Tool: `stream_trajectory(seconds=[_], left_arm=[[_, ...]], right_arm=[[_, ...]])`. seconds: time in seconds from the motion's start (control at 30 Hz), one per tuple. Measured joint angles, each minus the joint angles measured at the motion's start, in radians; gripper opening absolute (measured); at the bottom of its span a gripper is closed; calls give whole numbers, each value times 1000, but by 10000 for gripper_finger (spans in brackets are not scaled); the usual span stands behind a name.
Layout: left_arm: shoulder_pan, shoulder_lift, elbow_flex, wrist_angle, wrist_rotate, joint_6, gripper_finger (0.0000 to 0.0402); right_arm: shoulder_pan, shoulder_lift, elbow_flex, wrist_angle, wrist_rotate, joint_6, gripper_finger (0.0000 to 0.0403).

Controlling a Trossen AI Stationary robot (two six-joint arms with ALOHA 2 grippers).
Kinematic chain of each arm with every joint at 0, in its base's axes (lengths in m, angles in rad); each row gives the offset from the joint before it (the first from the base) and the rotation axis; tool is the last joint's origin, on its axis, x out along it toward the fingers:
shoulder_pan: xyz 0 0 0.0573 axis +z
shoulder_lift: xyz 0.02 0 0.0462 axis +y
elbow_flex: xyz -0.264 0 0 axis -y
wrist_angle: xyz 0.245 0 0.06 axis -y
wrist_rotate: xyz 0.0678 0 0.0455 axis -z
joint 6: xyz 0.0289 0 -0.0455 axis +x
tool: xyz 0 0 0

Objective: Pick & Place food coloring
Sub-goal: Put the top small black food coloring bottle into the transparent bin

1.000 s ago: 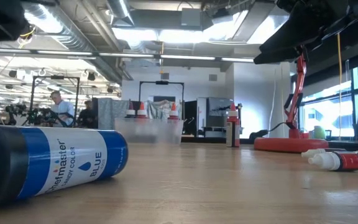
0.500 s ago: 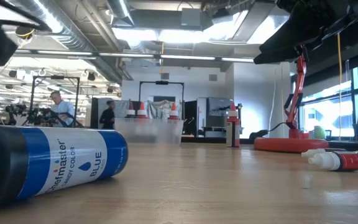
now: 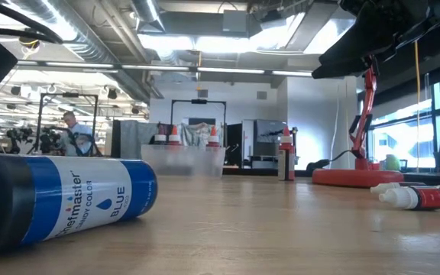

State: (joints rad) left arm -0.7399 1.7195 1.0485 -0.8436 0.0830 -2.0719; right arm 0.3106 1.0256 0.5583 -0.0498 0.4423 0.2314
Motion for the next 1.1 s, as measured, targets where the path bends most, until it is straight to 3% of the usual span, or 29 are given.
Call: stream_trajectory(seconds=[0.47, 0.67, 0.87, 1.1], left_arm=[[4, 0, 2, 3, -15, 61, 68], [73, -10, 2, 6, -230, 153, 54], [276, -123, 2, 8, -386, 482, 54], [665, -287, 2, 53, -405, 1037, 55]], right_arm=[[0, 0, 0, 0, 0, 0, 289], [0, 0, 0, 0, 1, -4, 289], [0, 0, 0, 1, 12, -5, 289], [0, 0, 0, 8, 48, -4, 289]])
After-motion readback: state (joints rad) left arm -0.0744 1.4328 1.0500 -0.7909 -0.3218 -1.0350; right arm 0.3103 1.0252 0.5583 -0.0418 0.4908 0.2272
